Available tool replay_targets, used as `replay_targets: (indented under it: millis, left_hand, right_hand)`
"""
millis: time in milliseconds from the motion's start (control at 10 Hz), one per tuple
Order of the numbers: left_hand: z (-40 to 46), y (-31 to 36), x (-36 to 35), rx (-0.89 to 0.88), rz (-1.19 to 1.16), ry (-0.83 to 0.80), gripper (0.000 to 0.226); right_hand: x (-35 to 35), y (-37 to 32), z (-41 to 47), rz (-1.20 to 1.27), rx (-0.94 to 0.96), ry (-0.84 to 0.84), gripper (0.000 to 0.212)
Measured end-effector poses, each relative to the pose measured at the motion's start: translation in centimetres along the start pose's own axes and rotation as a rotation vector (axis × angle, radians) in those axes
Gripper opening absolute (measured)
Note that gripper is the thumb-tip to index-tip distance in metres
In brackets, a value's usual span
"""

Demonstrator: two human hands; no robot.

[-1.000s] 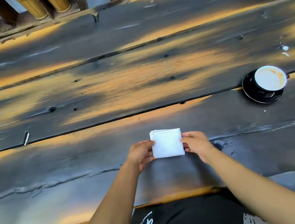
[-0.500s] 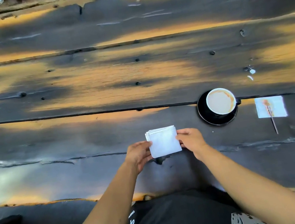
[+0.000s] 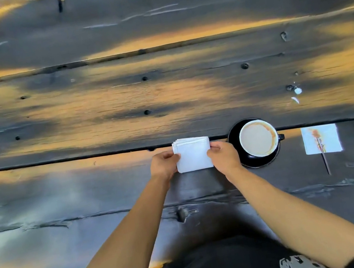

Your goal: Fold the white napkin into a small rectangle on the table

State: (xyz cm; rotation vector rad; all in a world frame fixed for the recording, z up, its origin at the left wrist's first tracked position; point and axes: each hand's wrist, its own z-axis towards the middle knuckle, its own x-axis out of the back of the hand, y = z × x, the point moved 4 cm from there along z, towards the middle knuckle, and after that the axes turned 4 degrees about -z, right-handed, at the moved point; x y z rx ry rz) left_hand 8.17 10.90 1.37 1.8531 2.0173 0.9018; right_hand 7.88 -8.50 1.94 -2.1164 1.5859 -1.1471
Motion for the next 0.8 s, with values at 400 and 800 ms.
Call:
replay_targets:
  millis: [400,800]
  left_hand:
    - [3.3,1.0,-0.3,-0.070,0.269,0.094,0.009]
    - [-0.8,-3.2,2.2,-0.142,0.425,-0.053,0.025]
  right_hand:
    - [-1.6,-1.6,1.8,-0.246,0.086,0.109,0.026]
    - [-0.2,1.3,-4.1,-0.313,0.086,0.050,0.023]
